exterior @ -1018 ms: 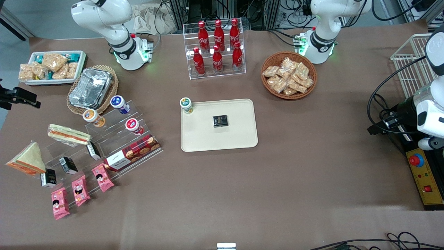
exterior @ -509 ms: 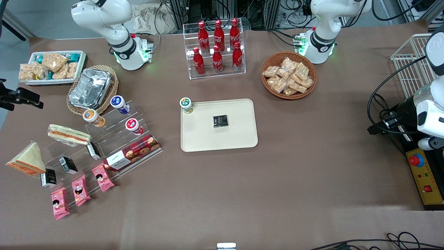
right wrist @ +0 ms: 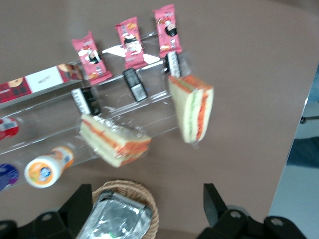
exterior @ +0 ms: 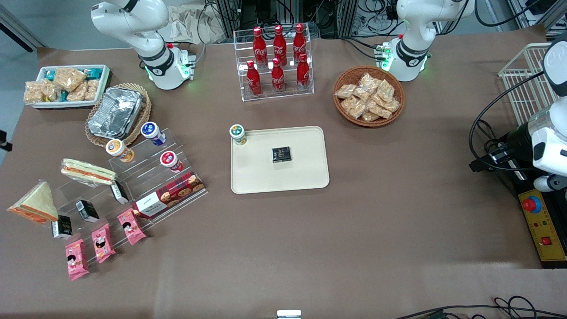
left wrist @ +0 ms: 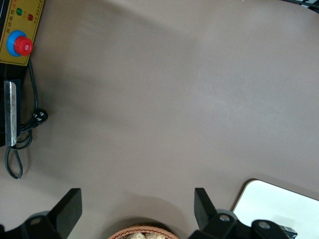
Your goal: Place sandwich on tray
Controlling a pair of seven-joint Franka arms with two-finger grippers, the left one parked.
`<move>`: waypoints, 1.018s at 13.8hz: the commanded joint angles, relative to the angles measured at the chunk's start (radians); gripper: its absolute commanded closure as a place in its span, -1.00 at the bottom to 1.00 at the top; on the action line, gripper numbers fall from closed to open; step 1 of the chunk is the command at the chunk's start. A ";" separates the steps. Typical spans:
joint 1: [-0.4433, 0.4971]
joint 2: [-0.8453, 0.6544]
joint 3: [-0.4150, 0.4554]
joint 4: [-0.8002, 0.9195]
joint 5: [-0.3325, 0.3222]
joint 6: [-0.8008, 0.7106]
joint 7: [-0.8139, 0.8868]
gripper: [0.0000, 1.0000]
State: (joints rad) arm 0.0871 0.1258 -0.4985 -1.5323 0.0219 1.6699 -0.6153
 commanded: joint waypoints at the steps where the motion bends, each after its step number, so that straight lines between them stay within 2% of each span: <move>1: -0.058 0.145 -0.008 0.141 0.087 0.026 -0.093 -0.98; 3: -0.089 0.181 -0.005 0.143 0.151 0.059 -0.129 -0.98; 7: -0.110 0.261 -0.002 0.135 0.214 0.154 -0.162 -0.98; 9: -0.115 0.313 0.000 0.132 0.223 0.209 -0.219 -0.98; 11: -0.138 0.357 0.000 0.123 0.277 0.243 -0.289 -0.98; 14: -0.162 0.426 0.000 0.121 0.319 0.275 -0.342 -0.98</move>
State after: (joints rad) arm -0.0555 0.5027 -0.4985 -1.4392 0.2908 1.9220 -0.9154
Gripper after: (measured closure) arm 0.009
